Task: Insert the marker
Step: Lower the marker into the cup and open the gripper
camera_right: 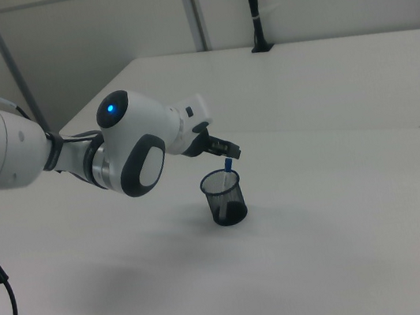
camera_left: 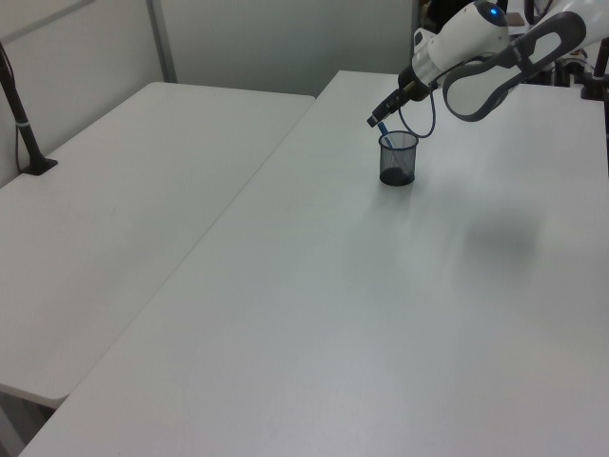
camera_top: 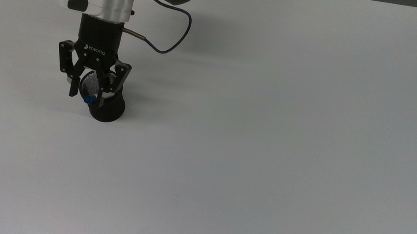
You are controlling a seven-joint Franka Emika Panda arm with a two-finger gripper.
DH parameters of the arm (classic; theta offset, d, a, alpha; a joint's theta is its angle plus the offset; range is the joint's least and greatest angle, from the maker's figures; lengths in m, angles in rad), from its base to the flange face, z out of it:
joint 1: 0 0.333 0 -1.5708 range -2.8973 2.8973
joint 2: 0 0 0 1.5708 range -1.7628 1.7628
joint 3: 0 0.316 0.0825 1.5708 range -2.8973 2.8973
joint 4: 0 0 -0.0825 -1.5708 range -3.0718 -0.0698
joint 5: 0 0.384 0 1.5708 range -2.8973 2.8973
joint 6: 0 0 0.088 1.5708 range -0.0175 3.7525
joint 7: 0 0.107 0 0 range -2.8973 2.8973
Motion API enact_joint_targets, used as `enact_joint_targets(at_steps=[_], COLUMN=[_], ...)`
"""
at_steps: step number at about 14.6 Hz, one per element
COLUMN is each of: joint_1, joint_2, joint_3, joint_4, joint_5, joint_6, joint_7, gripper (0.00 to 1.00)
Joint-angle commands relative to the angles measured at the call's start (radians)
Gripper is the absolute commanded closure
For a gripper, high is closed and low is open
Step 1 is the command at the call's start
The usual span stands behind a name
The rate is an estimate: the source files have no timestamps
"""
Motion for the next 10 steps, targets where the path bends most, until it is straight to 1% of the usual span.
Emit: enact_joint_targets(at_steps=[1,2,4,5,6,7,8,9,10], joint_1=[0.012,0.012,0.013,0.013,0.015,0.035,0.046,0.065,0.087], joint_2=[-0.046,-0.051,-0.112,-0.164,-0.187,-0.197,-0.197,-0.200,-0.200], joint_3=[-0.004,-0.004,-0.001,0.002,0.005,0.005,0.004,0.004,0.002], joint_4=[-0.042,-0.036,-0.025,0.009,0.054,0.149,0.226,0.251,0.253], joint_5=[0.013,0.015,0.015,0.015,0.015,0.016,0.018,0.018,0.016], joint_6=[-0.012,-0.035,-0.176,-0.382,-0.566,-0.832,-1.025,-1.125,-1.161], joint_7=[-0.018,-0.015,0.035,0.040,0.040,0.040,0.037,0.043,0.045], gripper=[0.25,0.25,0.23,0.20,0.19,0.18,0.17,0.12,0.07])
